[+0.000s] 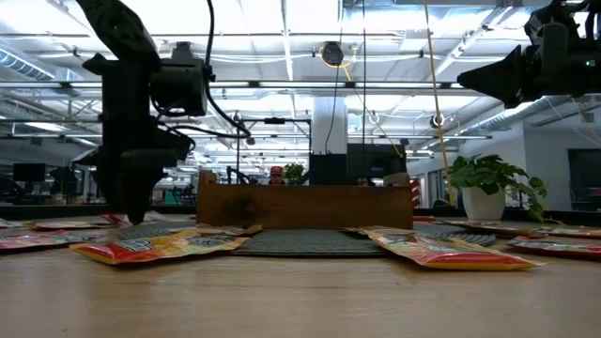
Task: Pick & Place Tea
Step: Put the red tea bag into the left section of the wooden organizer
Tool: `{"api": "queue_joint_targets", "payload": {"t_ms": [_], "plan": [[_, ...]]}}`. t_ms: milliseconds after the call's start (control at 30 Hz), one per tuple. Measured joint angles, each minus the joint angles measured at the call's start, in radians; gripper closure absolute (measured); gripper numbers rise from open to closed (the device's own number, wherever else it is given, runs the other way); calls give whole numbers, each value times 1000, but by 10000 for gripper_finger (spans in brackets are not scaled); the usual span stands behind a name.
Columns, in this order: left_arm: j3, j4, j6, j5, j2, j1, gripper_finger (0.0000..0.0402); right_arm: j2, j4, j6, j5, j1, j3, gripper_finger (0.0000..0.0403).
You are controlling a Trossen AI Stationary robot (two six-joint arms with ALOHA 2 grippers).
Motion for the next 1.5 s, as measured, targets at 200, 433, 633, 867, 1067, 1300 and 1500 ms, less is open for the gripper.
{"api": "queue_joint_targets", "payload": {"t_ms": [200,433,633,867,1067,1300,1500], "plan": [[-1,55,22,38,14,2,96,0,0,0,0,0,0,399],[-3,44,3,83,15,3,127,0,0,0,0,0,0,399],[-5,37,3,107,15,2,230,0,0,0,0,0,0,399],[-6,26,57,115,7,2,358,0,0,0,0,0,0,399],[-14,10,37,8,-70,-28,382,0,0,0,0,0,0,399],[-9,29,6,-142,-193,-104,386,0,0,0,0,0,0,399],[44,197,139,-293,-215,-201,386,0,0,0,0,0,0,399]]}}
